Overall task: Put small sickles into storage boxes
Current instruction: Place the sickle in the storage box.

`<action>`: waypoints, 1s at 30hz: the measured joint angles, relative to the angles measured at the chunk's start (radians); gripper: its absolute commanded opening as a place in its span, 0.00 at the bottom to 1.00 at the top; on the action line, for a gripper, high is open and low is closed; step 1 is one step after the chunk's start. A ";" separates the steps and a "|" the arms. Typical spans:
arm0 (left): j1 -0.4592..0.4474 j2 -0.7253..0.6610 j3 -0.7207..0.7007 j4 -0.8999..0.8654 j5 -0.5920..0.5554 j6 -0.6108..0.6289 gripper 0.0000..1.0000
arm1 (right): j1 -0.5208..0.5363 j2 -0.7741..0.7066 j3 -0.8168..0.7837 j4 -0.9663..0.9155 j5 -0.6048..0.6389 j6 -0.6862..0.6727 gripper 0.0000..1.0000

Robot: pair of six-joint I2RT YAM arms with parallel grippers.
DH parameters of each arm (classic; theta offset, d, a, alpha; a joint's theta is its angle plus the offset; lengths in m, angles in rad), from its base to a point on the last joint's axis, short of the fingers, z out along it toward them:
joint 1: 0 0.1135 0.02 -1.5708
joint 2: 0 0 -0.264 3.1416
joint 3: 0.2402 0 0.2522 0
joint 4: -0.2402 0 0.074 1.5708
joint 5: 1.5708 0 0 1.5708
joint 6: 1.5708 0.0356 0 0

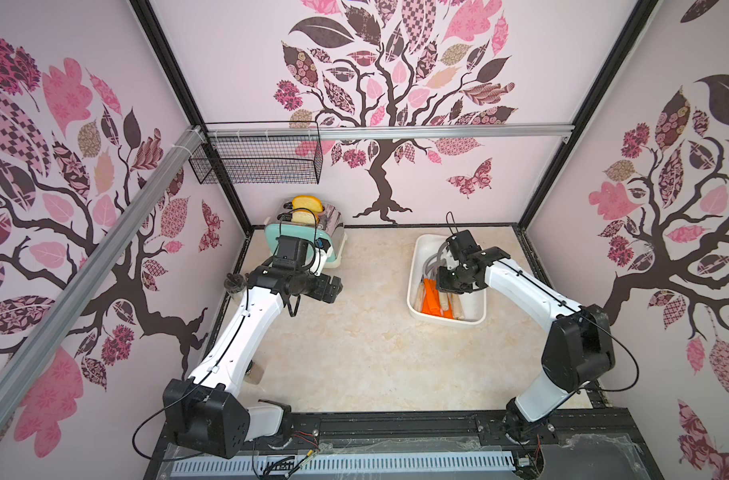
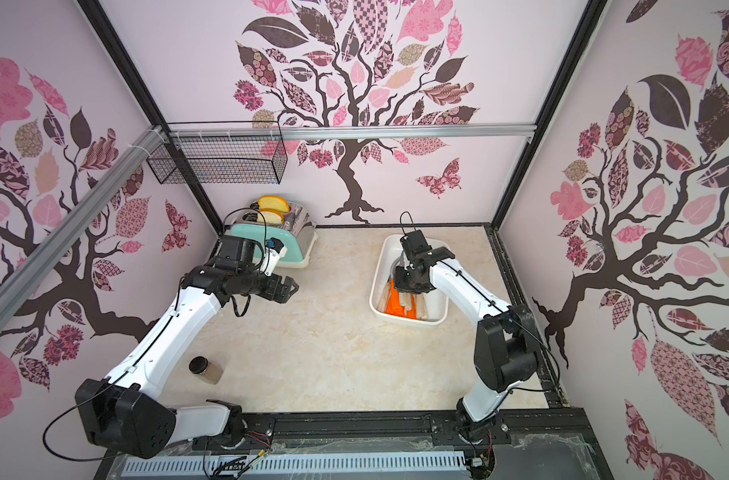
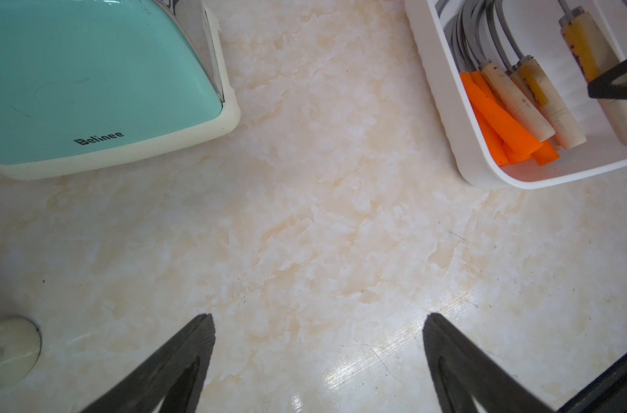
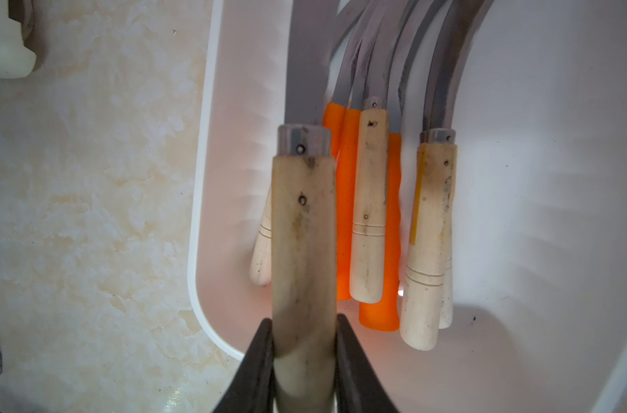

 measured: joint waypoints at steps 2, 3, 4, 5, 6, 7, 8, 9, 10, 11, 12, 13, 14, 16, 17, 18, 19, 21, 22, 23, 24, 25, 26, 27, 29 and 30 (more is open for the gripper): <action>0.000 0.000 0.000 0.000 0.000 0.001 0.96 | -0.005 0.013 -0.002 0.006 -0.004 -0.002 0.00; 0.000 0.000 0.000 0.000 -0.001 0.001 0.96 | -0.008 0.019 -0.002 0.008 -0.006 -0.002 0.00; 0.000 0.000 0.000 -0.001 -0.002 0.001 0.95 | -0.011 0.026 -0.002 0.012 -0.008 -0.003 0.00; 0.000 0.000 0.000 -0.002 -0.002 0.001 0.96 | -0.014 0.035 -0.002 0.015 -0.010 -0.003 0.00; 0.000 0.000 0.000 -0.003 -0.003 0.001 0.95 | -0.017 0.043 -0.002 0.019 -0.010 -0.003 0.00; 0.000 0.000 0.000 -0.004 -0.003 0.001 0.96 | -0.020 0.055 -0.002 0.022 -0.013 -0.003 0.00; 0.000 0.000 0.000 -0.004 -0.003 0.001 0.95 | -0.023 0.065 -0.002 0.025 -0.016 -0.006 0.00; 0.000 0.000 0.000 -0.004 -0.003 0.001 0.96 | -0.024 0.075 -0.002 0.026 -0.018 -0.006 0.00; 0.000 0.000 0.000 -0.004 -0.003 0.001 0.96 | -0.026 0.086 -0.002 0.027 -0.020 -0.008 0.00; 0.000 0.000 0.000 -0.004 -0.003 0.001 0.96 | -0.027 0.097 -0.002 0.027 -0.022 -0.010 0.00; 0.000 0.000 0.000 -0.005 -0.003 0.001 0.96 | -0.028 0.107 -0.001 0.026 -0.023 -0.012 0.00; 0.000 0.000 0.000 -0.005 -0.003 0.001 0.96 | -0.029 0.120 0.000 0.026 -0.023 -0.014 0.00; 0.000 0.000 0.000 -0.005 -0.003 0.001 0.96 | -0.030 0.134 0.001 0.025 -0.023 -0.017 0.00; 0.000 0.000 0.000 -0.007 -0.003 0.001 0.95 | -0.030 0.156 0.005 0.022 -0.018 -0.020 0.00; 0.000 0.000 0.000 -0.008 -0.003 0.001 0.96 | -0.030 0.163 0.005 0.023 -0.016 -0.022 0.00; 0.000 0.000 0.000 -0.008 -0.003 0.001 0.96 | -0.030 0.168 0.006 0.021 -0.014 -0.024 0.00; 0.000 0.000 0.000 -0.008 -0.003 0.001 0.96 | -0.030 0.172 0.007 0.021 -0.011 -0.025 0.00; 0.000 0.000 0.000 -0.008 -0.003 0.001 0.96 | -0.030 0.174 0.008 0.021 -0.005 -0.030 0.01; 0.000 0.000 0.000 -0.008 -0.003 0.002 0.96 | -0.030 0.175 0.009 0.021 -0.001 -0.032 0.01; 0.000 0.000 0.000 -0.008 -0.003 0.002 0.96 | -0.030 0.175 0.010 0.021 0.001 -0.036 0.02; 0.000 0.000 0.000 -0.008 -0.003 0.002 0.96 | -0.030 0.175 0.011 0.022 0.003 -0.037 0.03; 0.000 0.000 0.000 -0.008 -0.003 0.002 0.96 | -0.030 0.175 0.012 0.022 0.005 -0.039 0.04; 0.000 0.000 0.000 -0.008 -0.003 0.002 0.96 | -0.030 0.175 0.012 0.022 0.008 -0.040 0.05; 0.000 0.001 0.000 -0.008 -0.003 0.002 0.96 | -0.030 0.176 0.012 0.022 0.011 -0.040 0.05; 0.000 0.002 0.000 -0.008 -0.003 0.002 0.96 | -0.030 0.180 0.013 0.022 0.017 -0.043 0.06; 0.000 0.002 0.000 -0.008 -0.003 0.002 0.96 | -0.030 0.183 0.013 0.022 0.019 -0.043 0.07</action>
